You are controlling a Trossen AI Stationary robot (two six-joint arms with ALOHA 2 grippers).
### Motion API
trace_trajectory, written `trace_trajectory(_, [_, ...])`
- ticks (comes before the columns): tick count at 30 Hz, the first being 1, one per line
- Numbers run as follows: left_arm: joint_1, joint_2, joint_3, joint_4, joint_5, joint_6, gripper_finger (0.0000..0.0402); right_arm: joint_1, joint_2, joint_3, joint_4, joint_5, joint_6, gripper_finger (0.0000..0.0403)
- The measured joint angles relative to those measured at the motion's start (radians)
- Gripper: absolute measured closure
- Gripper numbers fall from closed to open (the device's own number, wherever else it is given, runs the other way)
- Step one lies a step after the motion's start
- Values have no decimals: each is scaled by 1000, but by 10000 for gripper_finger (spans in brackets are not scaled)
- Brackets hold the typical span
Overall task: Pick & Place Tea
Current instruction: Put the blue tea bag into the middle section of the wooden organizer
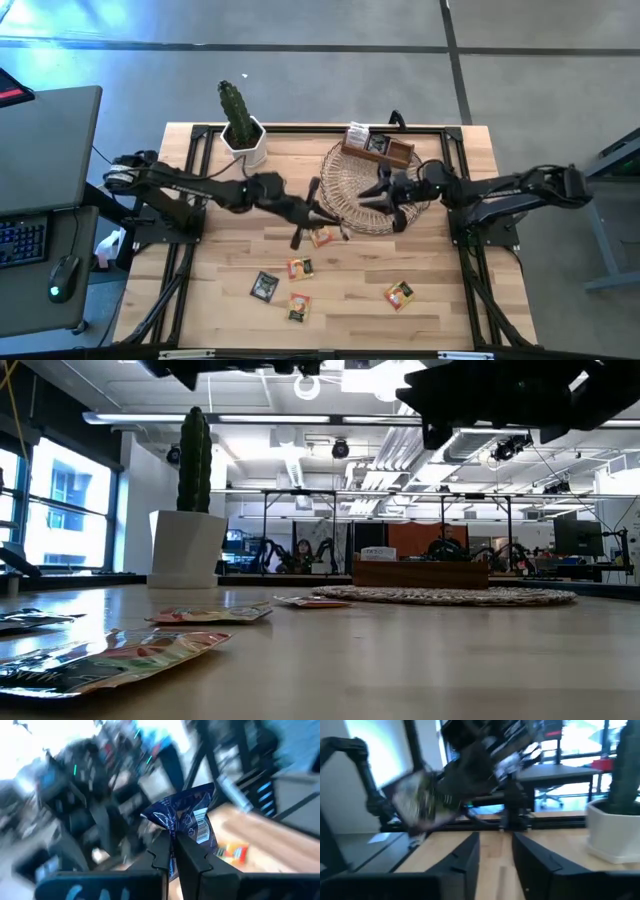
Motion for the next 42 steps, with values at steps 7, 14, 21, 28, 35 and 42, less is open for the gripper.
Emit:
trace_trajectory(7, [100, 4, 0, 149, 458, 145, 389, 84, 148, 97, 36, 22, 29, 226])
trace_trajectory(14, [113, 8, 0, 151, 558, 183, 389, 121, 324, 241, 104, 0, 98, 214])
trace_trajectory(21, [112, 9, -1, 117, 613, 195, 389, 142, 454, 351, 100, -127, 103, 233])
trace_trajectory(28, [111, 9, -1, 92, 649, 195, 389, 139, 450, 361, 115, -237, 138, 258])
trace_trajectory(35, [111, 8, -1, 62, 648, 201, 389, 141, 448, 361, 175, -232, 135, 261])
trace_trajectory(42, [111, 8, -1, 64, 641, 222, 389, 141, 448, 361, 161, -227, 124, 258])
